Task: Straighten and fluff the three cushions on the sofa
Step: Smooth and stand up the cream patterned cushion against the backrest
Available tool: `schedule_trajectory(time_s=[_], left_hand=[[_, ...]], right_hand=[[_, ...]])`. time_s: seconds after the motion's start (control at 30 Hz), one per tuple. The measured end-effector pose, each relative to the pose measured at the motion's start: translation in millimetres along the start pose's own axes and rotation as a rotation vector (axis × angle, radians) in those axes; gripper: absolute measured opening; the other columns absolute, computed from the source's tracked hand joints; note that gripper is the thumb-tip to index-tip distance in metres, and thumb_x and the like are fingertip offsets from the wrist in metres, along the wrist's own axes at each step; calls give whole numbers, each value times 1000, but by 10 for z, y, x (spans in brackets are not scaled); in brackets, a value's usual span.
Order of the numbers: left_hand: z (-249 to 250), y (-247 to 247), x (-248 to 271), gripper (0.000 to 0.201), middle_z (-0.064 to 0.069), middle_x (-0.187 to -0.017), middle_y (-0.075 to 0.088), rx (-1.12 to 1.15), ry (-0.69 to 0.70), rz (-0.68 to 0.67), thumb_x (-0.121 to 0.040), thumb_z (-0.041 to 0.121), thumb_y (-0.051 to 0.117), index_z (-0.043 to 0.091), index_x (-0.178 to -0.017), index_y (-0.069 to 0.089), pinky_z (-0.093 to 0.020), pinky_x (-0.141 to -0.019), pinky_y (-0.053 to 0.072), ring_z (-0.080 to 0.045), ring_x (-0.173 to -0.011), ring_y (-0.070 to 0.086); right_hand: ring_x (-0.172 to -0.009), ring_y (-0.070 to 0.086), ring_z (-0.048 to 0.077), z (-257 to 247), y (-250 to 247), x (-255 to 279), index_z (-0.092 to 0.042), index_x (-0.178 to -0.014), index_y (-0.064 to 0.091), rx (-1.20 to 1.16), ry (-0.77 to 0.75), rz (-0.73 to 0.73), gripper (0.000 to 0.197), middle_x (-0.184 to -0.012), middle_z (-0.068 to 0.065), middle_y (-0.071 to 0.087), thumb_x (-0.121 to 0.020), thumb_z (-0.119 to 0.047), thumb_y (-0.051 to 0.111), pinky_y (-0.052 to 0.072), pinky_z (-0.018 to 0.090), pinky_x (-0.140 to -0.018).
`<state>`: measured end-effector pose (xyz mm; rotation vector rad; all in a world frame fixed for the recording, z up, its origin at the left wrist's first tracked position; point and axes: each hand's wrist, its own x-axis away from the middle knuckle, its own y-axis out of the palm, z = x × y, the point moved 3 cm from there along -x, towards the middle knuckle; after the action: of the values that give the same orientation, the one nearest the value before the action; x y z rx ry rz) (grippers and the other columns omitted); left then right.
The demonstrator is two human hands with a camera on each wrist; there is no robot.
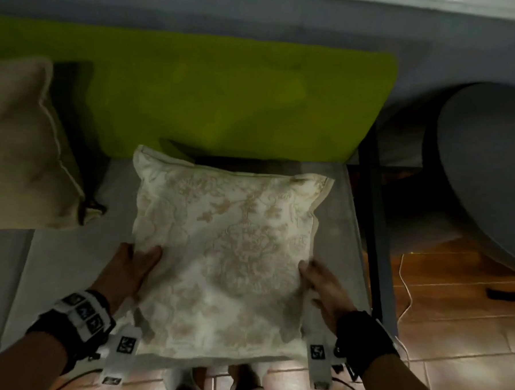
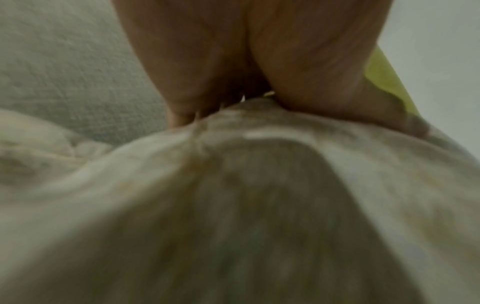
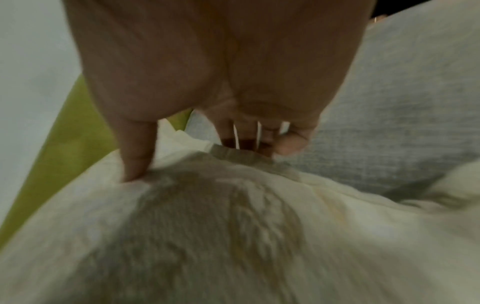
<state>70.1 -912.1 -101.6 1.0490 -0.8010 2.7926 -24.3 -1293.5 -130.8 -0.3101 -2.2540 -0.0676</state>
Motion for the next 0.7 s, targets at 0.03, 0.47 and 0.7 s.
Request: schedule_trajectory(time_s=[0.03,0.47,0.7], left_hand=[[0,10,18,78,-12,-137,53,9,9,-58,-84,66,58,9,-135,42,-38,-99,38,-34,-124,52],[1559,-145,-140,93,19,-110,71,166,592,-182,-58,54,88,14,-132,50,-23,-92,54,12,-103,62],[1840,313,-495,97,22,-131,53,270,512,-225,-64,1,87,42,-138,38,-14,-74,55,5,-112,55]], right_hand=[[-111,57,12,3,74,56,-34,-129,51,5,27,-54,77,-122,-16,60,-66,-69,77,43,34,-87],[-132,55,19,-1669,-459,103,-40,-152,31,70,-523,26,133,-146,-8,53,-39,-50,101,53,49,-102],[-132,51,9,-2050,-848,-277,-40,-140,33,74,-598,58,129,-144,-12,50,-32,-48,104,53,39,-99]])
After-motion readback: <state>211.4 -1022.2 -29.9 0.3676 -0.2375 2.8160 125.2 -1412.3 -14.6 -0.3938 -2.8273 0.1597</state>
